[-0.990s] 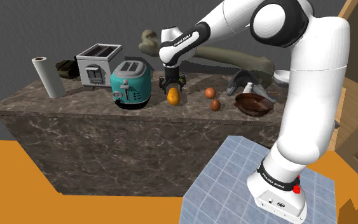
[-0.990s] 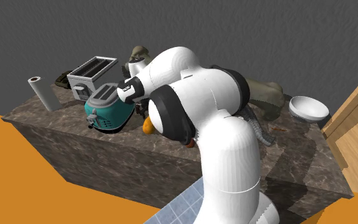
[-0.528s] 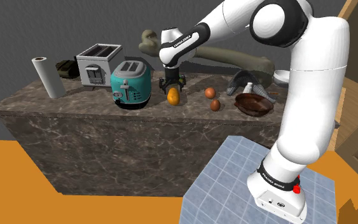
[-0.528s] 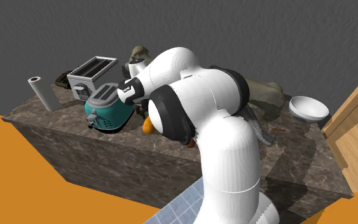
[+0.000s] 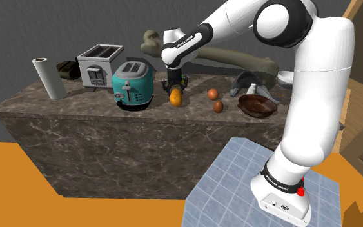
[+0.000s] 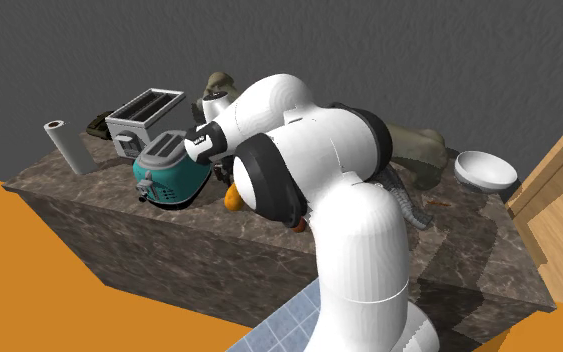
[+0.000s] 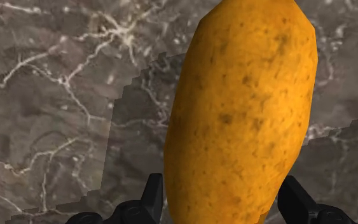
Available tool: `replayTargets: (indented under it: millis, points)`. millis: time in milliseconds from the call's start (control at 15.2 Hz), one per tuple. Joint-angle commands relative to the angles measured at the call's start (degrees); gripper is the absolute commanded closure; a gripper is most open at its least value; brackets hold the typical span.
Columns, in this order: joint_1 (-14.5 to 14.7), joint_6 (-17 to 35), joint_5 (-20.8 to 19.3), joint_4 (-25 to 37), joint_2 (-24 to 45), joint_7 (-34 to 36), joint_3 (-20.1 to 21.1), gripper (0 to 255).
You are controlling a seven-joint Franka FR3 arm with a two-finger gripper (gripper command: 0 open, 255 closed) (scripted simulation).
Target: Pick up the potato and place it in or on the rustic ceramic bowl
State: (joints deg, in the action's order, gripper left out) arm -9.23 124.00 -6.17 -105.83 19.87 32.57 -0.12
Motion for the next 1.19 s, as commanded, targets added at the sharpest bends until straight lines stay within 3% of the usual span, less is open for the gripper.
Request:
replayTargets:
  millis: [0,1122]
  points:
    - [0.01,-0.02,0.01,-0.04,0.03,0.0,0.02,255]
    - [0.04,-10.71,0.56,5.9,-4.77,-1.07,0.16,255]
